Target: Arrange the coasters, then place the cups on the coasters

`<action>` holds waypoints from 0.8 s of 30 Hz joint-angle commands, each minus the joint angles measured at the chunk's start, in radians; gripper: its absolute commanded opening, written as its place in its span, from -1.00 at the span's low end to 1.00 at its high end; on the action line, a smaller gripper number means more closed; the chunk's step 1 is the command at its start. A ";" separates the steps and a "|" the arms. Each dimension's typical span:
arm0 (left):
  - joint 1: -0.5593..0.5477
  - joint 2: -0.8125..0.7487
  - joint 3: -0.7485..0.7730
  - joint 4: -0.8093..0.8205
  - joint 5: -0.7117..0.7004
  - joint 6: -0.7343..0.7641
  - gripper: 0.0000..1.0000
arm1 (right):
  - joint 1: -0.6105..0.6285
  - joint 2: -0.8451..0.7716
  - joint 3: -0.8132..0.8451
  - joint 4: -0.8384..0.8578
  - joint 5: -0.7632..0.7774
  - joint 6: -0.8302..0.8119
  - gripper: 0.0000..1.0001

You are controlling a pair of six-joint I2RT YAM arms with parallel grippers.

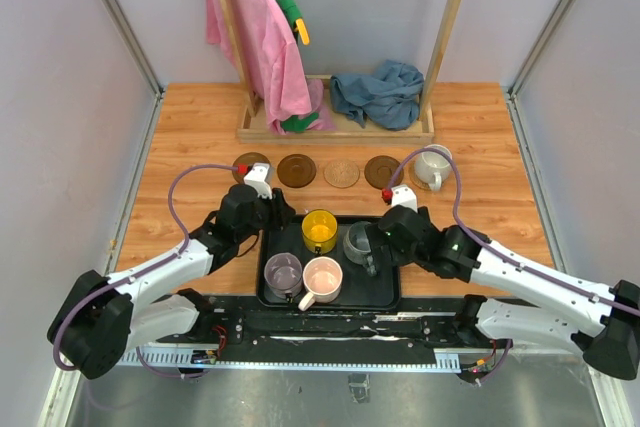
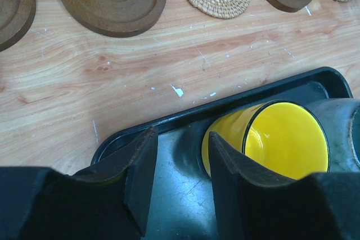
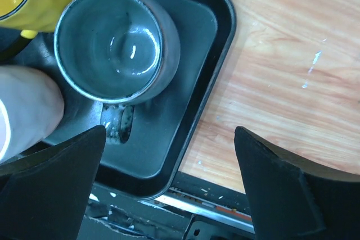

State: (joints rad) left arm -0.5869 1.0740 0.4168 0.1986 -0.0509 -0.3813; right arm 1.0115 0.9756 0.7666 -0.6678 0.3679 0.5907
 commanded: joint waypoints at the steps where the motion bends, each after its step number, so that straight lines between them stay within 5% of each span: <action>1: -0.011 -0.016 0.007 -0.004 -0.020 0.016 -0.09 | 0.015 -0.044 -0.029 0.052 -0.079 0.035 0.97; 14: -0.011 0.003 0.014 -0.002 -0.010 0.010 -0.10 | 0.030 0.080 -0.037 0.139 -0.148 0.068 0.99; 24: -0.011 0.032 0.009 0.015 -0.001 0.010 -0.10 | 0.041 0.169 -0.042 0.151 -0.117 0.135 0.76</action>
State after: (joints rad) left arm -0.5869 1.0973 0.4168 0.1852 -0.0547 -0.3817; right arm 1.0298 1.1236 0.7406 -0.5232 0.2283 0.6773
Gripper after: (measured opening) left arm 0.455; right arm 0.897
